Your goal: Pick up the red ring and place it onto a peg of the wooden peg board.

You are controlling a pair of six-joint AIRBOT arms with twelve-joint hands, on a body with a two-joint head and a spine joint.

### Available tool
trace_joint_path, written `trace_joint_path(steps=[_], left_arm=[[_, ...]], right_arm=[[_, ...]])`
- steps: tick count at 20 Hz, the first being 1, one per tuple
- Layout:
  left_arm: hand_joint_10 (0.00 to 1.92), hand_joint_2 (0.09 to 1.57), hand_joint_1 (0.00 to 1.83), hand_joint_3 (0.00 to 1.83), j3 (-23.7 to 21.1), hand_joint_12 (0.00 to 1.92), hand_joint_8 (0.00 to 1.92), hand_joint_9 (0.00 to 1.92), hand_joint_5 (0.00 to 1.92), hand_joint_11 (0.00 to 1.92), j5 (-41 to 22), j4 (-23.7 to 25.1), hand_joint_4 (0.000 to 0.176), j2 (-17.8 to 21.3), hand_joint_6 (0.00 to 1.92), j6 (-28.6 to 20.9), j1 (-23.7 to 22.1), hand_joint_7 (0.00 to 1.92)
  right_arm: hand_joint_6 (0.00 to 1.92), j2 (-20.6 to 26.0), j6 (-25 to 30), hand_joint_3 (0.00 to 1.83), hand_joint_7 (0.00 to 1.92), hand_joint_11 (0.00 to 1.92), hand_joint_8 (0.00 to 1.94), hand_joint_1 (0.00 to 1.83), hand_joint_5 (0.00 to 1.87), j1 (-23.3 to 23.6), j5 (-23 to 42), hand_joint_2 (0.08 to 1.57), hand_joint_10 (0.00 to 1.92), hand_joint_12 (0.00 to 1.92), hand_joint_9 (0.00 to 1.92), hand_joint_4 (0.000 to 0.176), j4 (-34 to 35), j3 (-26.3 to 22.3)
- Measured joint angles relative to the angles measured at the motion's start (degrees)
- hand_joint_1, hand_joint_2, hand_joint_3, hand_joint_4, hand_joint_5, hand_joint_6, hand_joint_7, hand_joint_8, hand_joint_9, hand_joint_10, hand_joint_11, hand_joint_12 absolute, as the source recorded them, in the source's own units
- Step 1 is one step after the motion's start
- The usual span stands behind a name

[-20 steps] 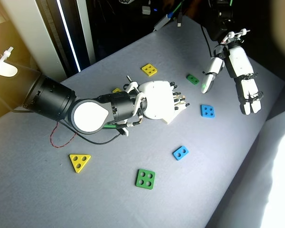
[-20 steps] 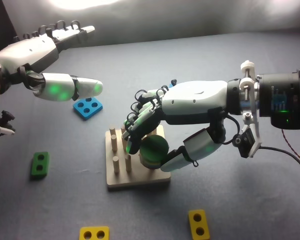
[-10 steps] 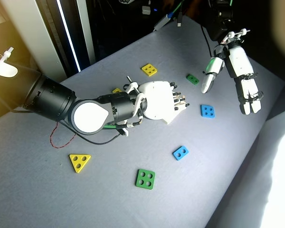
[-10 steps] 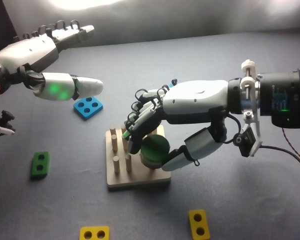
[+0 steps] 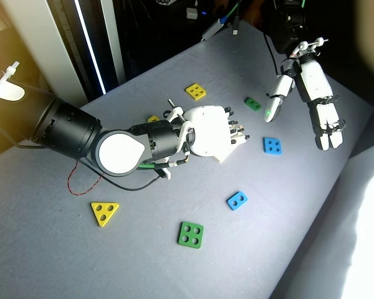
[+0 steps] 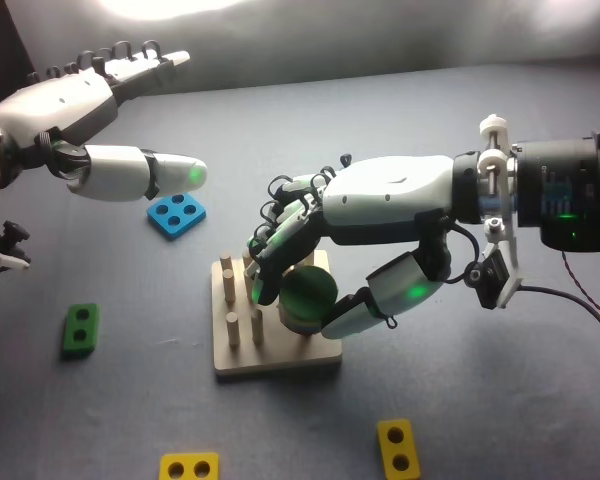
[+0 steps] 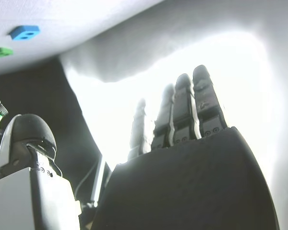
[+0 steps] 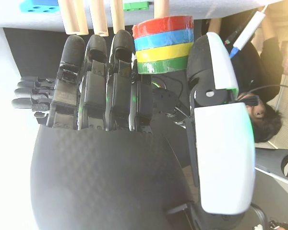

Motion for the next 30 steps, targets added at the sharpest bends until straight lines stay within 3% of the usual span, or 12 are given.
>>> trace_joint_path(steps=[2,5,7,9,11,12,14,18,22,25,29,30], left_arm=[[0.0,1.02,0.42,0.0,0.0,0.0,0.0,0.0,0.06,0.0,0.02,0.02,0.158,0.02,0.0,0.02,0.02,0.0],[0.0,1.04,0.43,0.0,0.0,0.0,0.0,0.0,0.06,0.0,0.02,0.0,0.136,0.0,0.0,0.0,0.02,0.0],[0.0,1.03,0.44,0.0,0.0,0.0,0.0,0.0,0.07,0.0,0.02,-0.04,0.143,0.0,0.0,0.02,0.02,0.0],[0.0,1.04,0.45,0.0,0.04,0.0,0.0,0.0,0.07,0.0,0.02,-0.24,0.145,0.0,0.0,0.02,0.02,0.0],[0.0,1.04,0.46,0.0,0.04,0.0,0.0,0.0,0.07,0.0,0.0,-0.26,0.163,0.02,0.0,0.02,0.04,0.0],[0.0,1.03,0.45,0.0,0.04,0.0,0.0,0.0,0.07,0.0,0.02,-0.24,0.162,0.02,0.0,0.02,0.09,0.0],[0.0,1.04,0.46,0.0,0.04,0.0,0.0,0.0,0.08,0.0,0.0,-0.24,0.151,0.0,0.01,0.02,0.07,0.0],[0.0,1.04,0.44,0.0,0.04,0.0,0.0,0.0,0.08,0.0,0.0,-0.24,0.147,0.02,0.0,0.02,0.07,0.0],[0.0,1.04,0.43,0.0,0.04,0.0,0.0,0.0,0.08,0.0,0.0,-0.44,0.153,0.0,0.0,0.02,0.07,0.0],[0.0,1.04,0.45,0.0,0.04,0.0,0.0,0.0,0.07,0.0,0.02,-0.42,0.133,0.02,0.0,0.02,0.07,0.0],[0.0,1.03,0.44,0.0,0.04,0.0,0.0,0.0,0.07,0.0,0.0,-0.42,0.161,0.02,0.0,0.02,0.07,0.0],[0.0,1.03,0.45,0.0,0.04,0.0,0.0,0.0,0.07,0.0,0.0,-0.42,0.157,0.0,0.0,0.02,0.07,0.0]], right_arm=[[1.18,0.0,0.13,0.0,0.61,0.0,0.0,1.1,0.86,0.04,0.02,1.18,0.0,0.73,0.37,0.0,-0.15,0.0],[1.18,0.0,0.46,0.0,0.62,0.0,0.0,1.09,0.86,0.04,0.22,1.18,0.0,0.45,0.37,0.0,-0.2,0.0],[1.19,0.0,0.55,0.0,0.63,0.0,0.0,1.09,0.86,0.24,0.57,1.18,0.0,0.37,0.38,0.0,-0.55,-0.02],[1.19,0.0,0.57,0.0,0.62,0.0,0.0,1.09,0.86,0.24,0.83,1.18,0.01,0.78,0.39,0.0,-0.55,-0.09],[1.18,0.0,0.57,0.0,0.62,0.0,0.0,1.07,0.86,0.22,0.83,1.18,0.01,0.92,0.39,0.0,-0.57,-0.33],[1.18,0.0,0.61,0.0,0.62,0.0,0.0,1.07,0.87,0.2,0.87,1.17,0.01,0.92,0.39,0.0,-0.57,-0.48],[1.2,0.0,0.85,0.0,0.58,0.0,0.02,1.08,0.85,0.15,1.05,1.18,0.01,1.18,0.39,0.0,-0.79,-0.55],[1.18,0.15,0.94,0.0,0.6,0.0,0.01,1.09,0.87,0.13,1.03,1.17,0.01,1.01,0.39,0.0,-0.94,-0.55],[1.18,0.42,0.79,0.0,0.59,0.0,0.01,1.08,0.87,-0.26,0.61,1.17,0.01,1.04,0.39,0.0,-0.59,-0.55],[1.22,0.42,0.63,0.0,0.59,0.0,0.01,1.06,0.84,-0.26,0.37,1.19,0.01,1.11,0.39,0.0,-0.46,-0.55],[1.24,0.44,0.17,0.0,0.6,0.0,0.01,1.06,0.83,-0.26,-0.17,1.19,0.01,1.16,0.4,0.0,-0.28,-0.48],[1.23,0.44,0.07,0.0,0.61,0.0,0.01,1.06,0.83,-0.57,-0.2,1.19,0.01,1.11,0.4,0.0,0.22,-0.39]])
